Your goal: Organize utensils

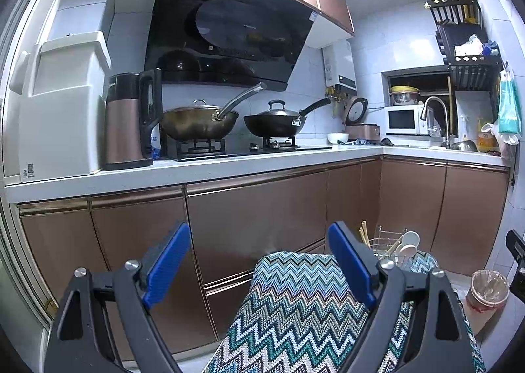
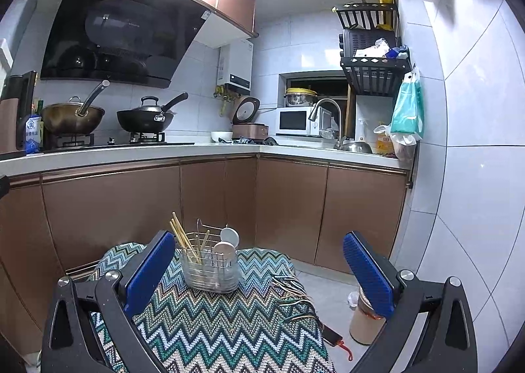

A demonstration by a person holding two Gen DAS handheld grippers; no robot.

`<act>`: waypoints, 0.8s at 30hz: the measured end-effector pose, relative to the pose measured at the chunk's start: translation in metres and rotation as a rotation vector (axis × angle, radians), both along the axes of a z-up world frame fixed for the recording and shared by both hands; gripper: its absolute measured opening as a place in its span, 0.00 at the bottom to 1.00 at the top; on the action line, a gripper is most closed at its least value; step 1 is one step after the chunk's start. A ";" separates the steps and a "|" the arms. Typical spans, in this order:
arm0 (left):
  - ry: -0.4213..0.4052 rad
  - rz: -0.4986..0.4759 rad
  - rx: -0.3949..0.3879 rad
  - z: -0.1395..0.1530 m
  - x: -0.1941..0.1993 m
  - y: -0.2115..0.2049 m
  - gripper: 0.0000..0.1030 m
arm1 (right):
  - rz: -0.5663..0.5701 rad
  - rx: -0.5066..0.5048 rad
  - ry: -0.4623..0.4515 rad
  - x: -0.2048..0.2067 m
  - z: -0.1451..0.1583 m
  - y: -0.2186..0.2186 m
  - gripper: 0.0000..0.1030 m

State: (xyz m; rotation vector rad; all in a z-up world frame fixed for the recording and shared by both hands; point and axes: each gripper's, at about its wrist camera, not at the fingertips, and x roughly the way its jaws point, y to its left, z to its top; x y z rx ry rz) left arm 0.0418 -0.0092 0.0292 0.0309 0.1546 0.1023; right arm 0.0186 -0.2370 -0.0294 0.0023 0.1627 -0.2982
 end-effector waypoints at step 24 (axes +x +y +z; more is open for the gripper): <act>0.009 0.008 -0.005 0.000 -0.001 0.006 0.84 | 0.011 -0.008 -0.003 0.001 0.007 0.008 1.00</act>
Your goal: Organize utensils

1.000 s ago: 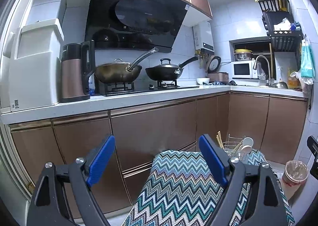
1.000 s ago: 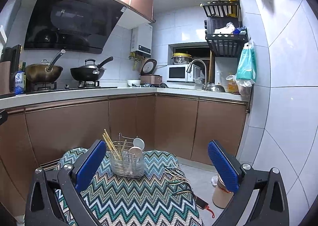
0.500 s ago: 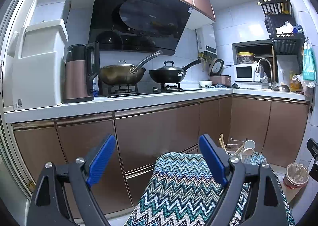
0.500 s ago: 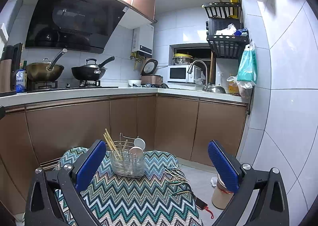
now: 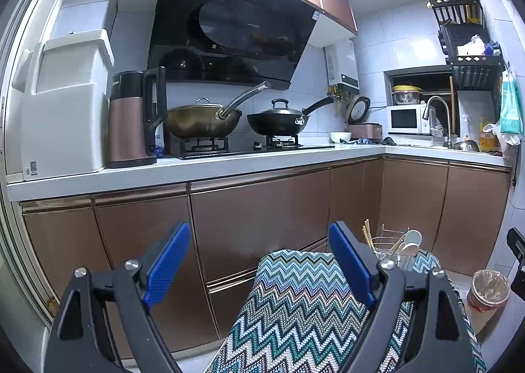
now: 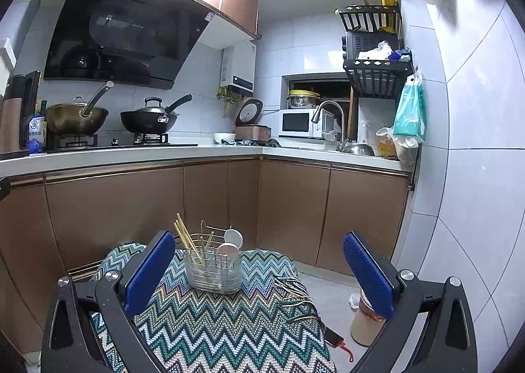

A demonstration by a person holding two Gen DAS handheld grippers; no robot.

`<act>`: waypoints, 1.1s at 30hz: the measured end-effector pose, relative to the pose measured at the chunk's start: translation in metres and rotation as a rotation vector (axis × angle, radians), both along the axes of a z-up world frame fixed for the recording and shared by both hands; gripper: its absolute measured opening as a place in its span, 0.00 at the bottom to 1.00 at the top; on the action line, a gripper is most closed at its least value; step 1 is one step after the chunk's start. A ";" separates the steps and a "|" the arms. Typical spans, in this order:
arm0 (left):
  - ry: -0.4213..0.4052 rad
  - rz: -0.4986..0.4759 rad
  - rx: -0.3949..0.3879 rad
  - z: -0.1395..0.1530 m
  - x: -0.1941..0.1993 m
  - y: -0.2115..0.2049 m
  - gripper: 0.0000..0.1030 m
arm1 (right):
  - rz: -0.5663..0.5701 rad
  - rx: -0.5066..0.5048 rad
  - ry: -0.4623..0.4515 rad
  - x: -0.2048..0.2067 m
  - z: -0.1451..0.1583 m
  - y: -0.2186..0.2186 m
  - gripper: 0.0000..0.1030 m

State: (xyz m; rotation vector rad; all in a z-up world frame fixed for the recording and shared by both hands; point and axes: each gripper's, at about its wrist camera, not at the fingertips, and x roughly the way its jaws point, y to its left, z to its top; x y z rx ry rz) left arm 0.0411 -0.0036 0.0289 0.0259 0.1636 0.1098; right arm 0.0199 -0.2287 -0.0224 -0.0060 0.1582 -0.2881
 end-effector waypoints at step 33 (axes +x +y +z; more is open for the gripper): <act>-0.005 -0.003 0.002 -0.002 -0.006 0.004 0.84 | 0.005 -0.005 0.008 -0.002 -0.005 -0.003 1.00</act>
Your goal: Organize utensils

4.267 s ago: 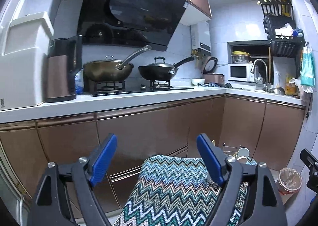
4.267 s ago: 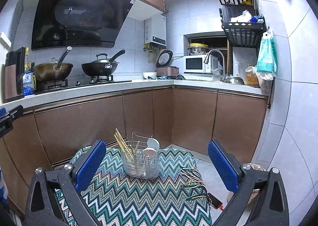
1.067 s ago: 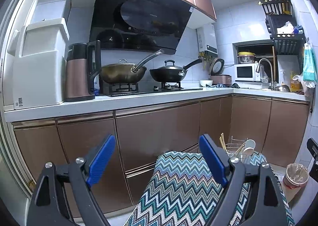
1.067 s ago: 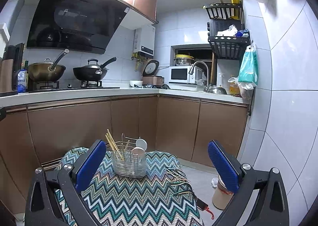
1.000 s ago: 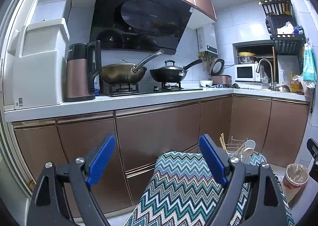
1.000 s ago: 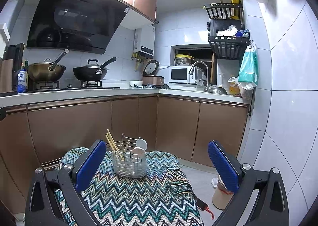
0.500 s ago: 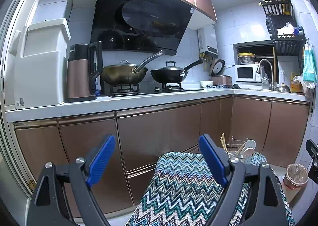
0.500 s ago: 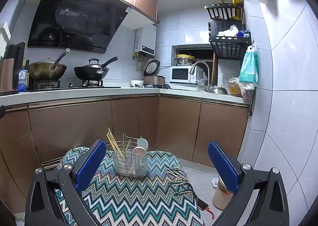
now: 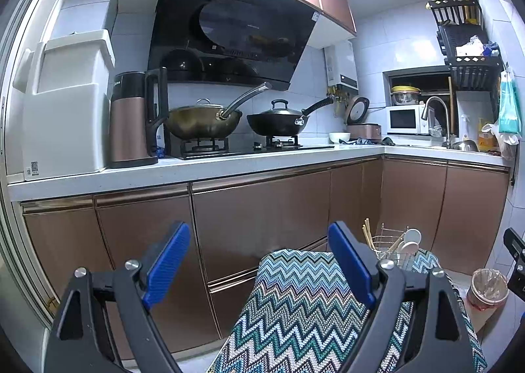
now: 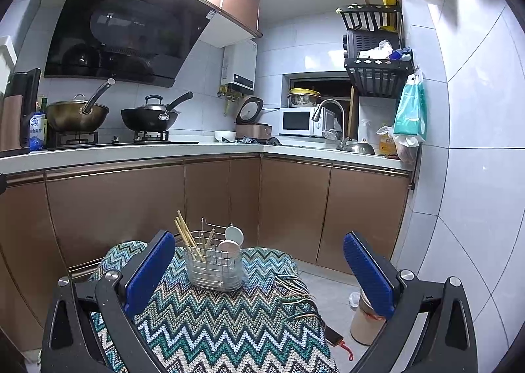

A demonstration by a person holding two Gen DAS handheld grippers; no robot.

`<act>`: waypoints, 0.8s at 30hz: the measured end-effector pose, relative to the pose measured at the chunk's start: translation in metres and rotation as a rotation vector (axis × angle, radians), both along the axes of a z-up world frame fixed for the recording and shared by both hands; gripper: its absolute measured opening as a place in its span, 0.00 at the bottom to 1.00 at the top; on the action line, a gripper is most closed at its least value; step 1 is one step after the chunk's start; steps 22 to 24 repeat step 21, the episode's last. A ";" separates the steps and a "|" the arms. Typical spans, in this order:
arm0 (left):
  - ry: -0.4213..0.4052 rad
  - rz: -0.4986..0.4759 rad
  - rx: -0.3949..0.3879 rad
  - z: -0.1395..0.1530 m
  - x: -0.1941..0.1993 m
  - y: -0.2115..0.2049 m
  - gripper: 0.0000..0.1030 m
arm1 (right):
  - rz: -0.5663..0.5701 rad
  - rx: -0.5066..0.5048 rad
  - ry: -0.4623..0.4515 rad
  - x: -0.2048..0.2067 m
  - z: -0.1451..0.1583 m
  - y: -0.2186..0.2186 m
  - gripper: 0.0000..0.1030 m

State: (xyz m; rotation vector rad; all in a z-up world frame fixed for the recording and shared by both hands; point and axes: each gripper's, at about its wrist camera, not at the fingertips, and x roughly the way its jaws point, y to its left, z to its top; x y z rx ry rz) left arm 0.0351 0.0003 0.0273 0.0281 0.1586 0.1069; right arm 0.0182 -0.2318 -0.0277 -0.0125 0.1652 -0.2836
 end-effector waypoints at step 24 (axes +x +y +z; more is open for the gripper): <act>0.028 -0.019 -0.021 -0.002 0.007 0.006 0.84 | 0.000 -0.001 0.000 0.000 -0.001 -0.002 1.00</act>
